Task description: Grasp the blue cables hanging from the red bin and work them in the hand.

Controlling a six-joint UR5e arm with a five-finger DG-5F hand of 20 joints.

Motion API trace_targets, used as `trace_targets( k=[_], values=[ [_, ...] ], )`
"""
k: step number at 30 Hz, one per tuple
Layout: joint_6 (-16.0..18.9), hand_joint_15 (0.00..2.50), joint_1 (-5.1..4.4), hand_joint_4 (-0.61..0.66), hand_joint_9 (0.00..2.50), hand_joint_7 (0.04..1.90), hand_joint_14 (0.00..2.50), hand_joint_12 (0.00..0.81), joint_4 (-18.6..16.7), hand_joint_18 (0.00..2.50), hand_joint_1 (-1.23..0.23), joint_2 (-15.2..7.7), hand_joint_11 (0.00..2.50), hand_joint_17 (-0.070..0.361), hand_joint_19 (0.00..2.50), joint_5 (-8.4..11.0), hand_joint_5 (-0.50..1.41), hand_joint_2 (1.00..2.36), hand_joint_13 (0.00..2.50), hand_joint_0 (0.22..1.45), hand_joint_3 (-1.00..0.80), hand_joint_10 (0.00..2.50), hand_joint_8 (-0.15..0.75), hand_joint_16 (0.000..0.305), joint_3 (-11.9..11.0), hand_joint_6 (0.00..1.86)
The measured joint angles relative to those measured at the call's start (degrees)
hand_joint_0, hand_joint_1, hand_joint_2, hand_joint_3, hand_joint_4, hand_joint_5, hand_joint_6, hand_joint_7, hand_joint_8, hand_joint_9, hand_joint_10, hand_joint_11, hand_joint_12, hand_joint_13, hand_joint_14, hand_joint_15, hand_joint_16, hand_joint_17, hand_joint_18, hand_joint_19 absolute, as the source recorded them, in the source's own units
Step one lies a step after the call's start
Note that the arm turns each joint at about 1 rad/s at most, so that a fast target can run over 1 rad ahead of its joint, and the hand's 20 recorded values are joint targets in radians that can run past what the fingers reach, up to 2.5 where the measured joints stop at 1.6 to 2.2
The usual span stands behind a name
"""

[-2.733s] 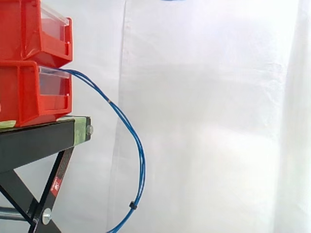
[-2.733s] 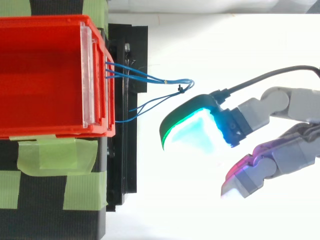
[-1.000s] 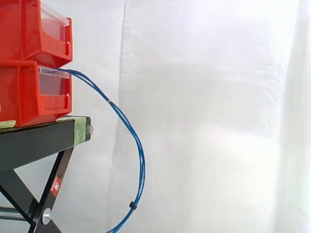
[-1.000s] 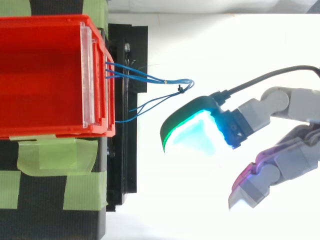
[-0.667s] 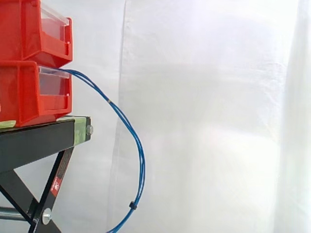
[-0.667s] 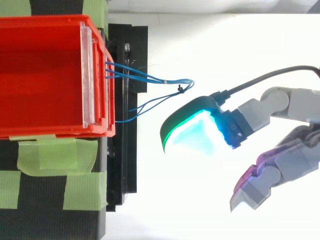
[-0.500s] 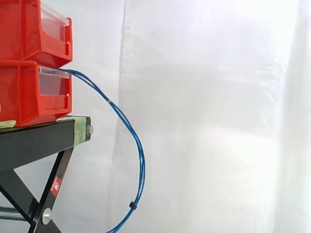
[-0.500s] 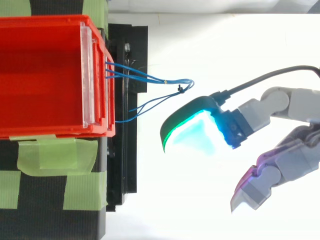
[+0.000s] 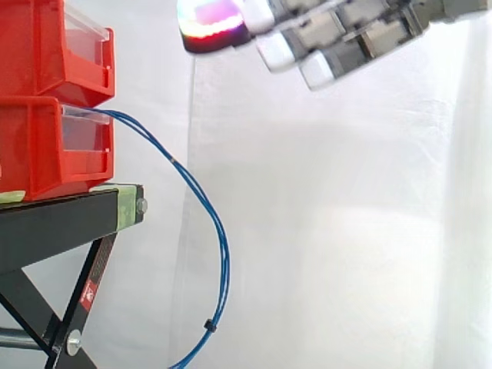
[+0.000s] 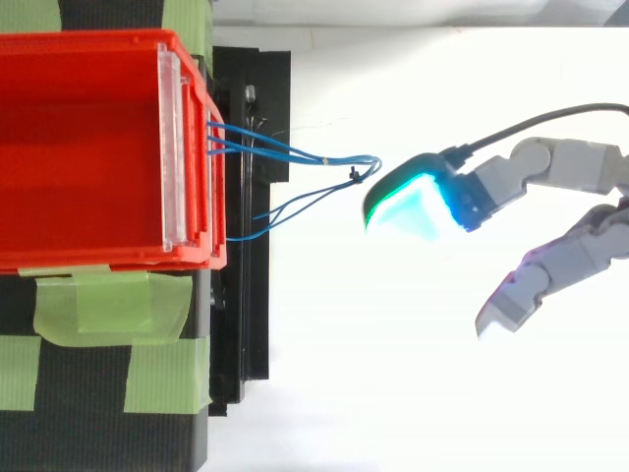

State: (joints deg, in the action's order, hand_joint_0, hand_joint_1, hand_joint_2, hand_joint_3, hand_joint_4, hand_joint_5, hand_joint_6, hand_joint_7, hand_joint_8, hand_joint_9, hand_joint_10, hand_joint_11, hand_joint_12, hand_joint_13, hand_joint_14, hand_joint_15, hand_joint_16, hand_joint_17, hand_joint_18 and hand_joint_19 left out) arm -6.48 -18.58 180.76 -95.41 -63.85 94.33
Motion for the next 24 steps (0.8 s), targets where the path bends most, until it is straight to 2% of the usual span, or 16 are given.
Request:
trace_targets(
  k=[2, 6, 12, 17, 20, 24],
  values=[
    [0.1, 0.54, 0.07, 0.21, 0.68, 0.75, 0.02, 0.403, 1.8, 0.52, -0.57, -0.1, 0.49, 0.123, 0.61, 0.19, -0.08, 1.0, 0.64, 0.75, -0.89, 0.01, 0.323, 0.055, 0.0, 0.01],
    [0.3, 0.54, 0.08, 0.21, 0.68, 0.75, 0.02, 0.401, 3.0, 0.52, -0.57, -0.1, 0.49, 0.123, 0.61, 1.06, -0.08, 1.0, 0.64, 0.75, -0.89, 0.01, 0.321, 0.055, 1.0, 0.01],
    [1.8, 0.54, -0.08, 0.21, 0.69, 0.76, 0.02, 0.403, 1.1, 0.53, -0.57, -0.1, 0.5, 0.124, 0.61, 2.28, -0.08, 1.0, 0.65, 0.74, -0.89, 0.01, 0.323, 0.055, 6.3, 0.01],
    [6.2, 0.47, 0.09, 0.2, 0.62, 0.75, 0.02, 0.403, -2.0, 0.41, -0.57, -0.1, 0.44, 0.126, 0.54, 3.05, -0.09, 1.0, 0.51, 0.72, -0.94, 0.01, 0.317, 0.056, 11.1, 0.01],
    [9.7, 0.37, -0.05, 0.17, 0.5, 0.72, 0.01, 0.389, -3.4, 0.28, -0.57, -0.1, 0.32, 0.129, 0.43, 4.82, -0.12, 1.0, 0.37, 0.7, -0.97, 0.01, 0.29, 0.057, 13.6, 0.01],
    [12.6, 0.25, -0.21, 0.15, 0.31, 0.69, 0.01, 0.362, -5.4, 0.0, -0.55, 0.0, 0.17, 0.132, 0.29, 8.05, -0.18, 1.0, 0.1, 0.67, -1.0, 0.0, 0.265, 0.059, 15.9, 0.01]
  ],
)
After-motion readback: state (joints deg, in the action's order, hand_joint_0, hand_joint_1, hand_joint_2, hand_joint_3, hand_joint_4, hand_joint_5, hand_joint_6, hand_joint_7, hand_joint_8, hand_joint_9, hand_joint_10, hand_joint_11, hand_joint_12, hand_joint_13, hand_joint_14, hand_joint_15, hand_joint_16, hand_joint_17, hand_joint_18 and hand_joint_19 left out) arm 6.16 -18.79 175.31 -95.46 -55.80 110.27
